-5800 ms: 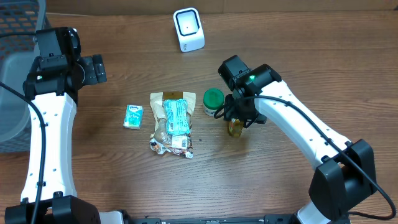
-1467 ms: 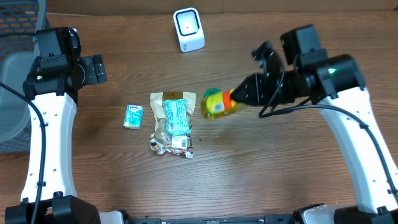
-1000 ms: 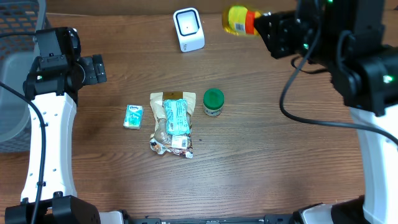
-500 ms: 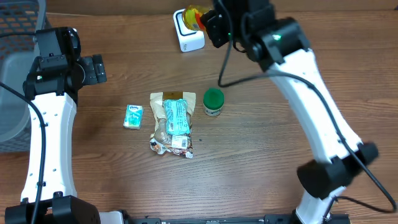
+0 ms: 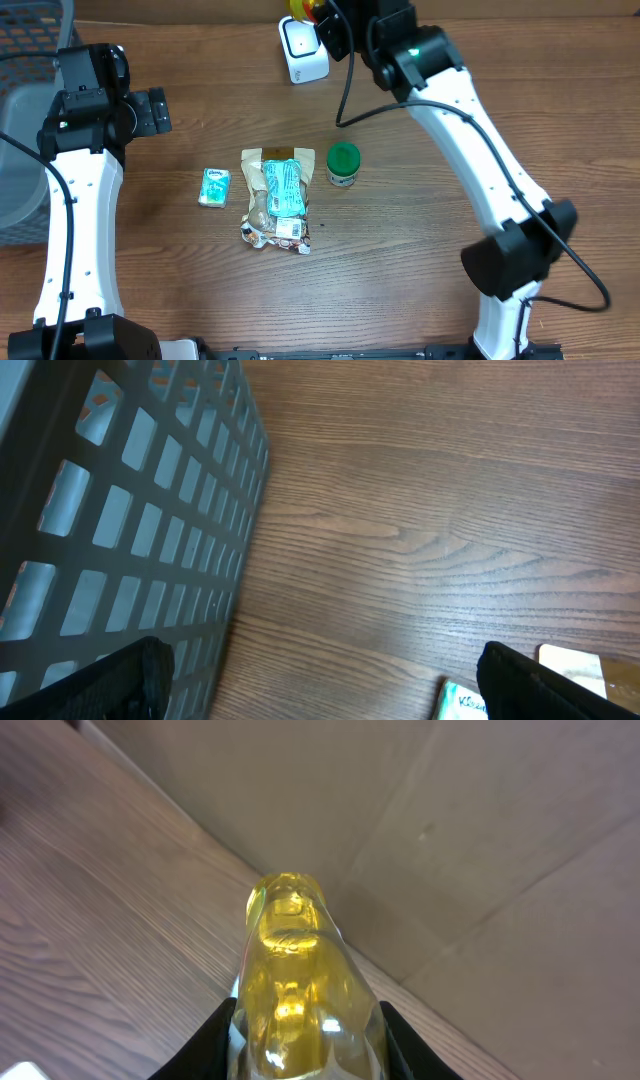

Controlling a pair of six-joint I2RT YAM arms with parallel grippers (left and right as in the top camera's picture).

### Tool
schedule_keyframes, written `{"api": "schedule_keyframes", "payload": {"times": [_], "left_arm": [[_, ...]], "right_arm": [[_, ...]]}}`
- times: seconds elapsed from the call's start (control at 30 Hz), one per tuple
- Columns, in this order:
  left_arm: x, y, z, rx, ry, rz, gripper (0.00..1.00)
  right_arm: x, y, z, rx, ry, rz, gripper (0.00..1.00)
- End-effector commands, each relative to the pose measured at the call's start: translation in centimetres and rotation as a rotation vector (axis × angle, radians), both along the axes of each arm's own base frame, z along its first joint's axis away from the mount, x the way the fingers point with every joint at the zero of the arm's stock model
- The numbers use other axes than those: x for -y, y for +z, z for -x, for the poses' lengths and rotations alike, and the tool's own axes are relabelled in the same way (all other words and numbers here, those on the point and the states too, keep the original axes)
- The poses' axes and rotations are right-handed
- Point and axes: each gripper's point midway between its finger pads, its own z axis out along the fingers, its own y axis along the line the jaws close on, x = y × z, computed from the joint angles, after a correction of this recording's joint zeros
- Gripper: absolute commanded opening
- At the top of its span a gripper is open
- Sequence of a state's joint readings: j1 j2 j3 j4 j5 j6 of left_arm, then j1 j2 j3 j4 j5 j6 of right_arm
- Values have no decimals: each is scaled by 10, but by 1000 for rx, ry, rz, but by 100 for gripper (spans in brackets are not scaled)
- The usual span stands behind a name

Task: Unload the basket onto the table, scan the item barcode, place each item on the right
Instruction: 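Carry the yellow bottle to the white scanner with the right gripper, then hold the yellow bottle's base under the scanner window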

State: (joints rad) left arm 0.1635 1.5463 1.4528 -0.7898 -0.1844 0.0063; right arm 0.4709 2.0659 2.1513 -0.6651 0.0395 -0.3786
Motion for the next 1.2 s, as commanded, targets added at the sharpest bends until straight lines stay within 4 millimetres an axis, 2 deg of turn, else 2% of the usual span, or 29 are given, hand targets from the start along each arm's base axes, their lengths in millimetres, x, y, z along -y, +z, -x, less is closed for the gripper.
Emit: {"api": "schedule_keyframes", "payload": {"times": [0.0, 0.17, 0.33, 0.53, 0.7, 0.8, 0.97, 1.17], "left_arm": [[3, 11, -1, 31, 0, 3, 100], [3, 11, -1, 32, 0, 2, 100], [3, 11, -1, 32, 0, 2, 100], [3, 11, -1, 31, 0, 3, 100], [3, 11, -1, 32, 0, 2, 100], [3, 11, -2, 32, 0, 2, 100], [2, 11, -1, 32, 2, 2, 99], [2, 11, -1, 32, 2, 2, 100]], "right_arm": [[4, -8, -18, 51, -24, 66, 4], [1, -24, -38, 146, 3, 226, 4], [3, -26, -58, 251, -73, 340, 4], [-14, -41, -65, 288, -50, 380, 4], [-27, -62, -67, 315, -1, 504, 4], [-32, -61, -69, 348, 5, 532, 4], [-26, -44, -75, 403, -73, 522, 4], [-26, -54, -75, 381, -64, 535, 4]]}}
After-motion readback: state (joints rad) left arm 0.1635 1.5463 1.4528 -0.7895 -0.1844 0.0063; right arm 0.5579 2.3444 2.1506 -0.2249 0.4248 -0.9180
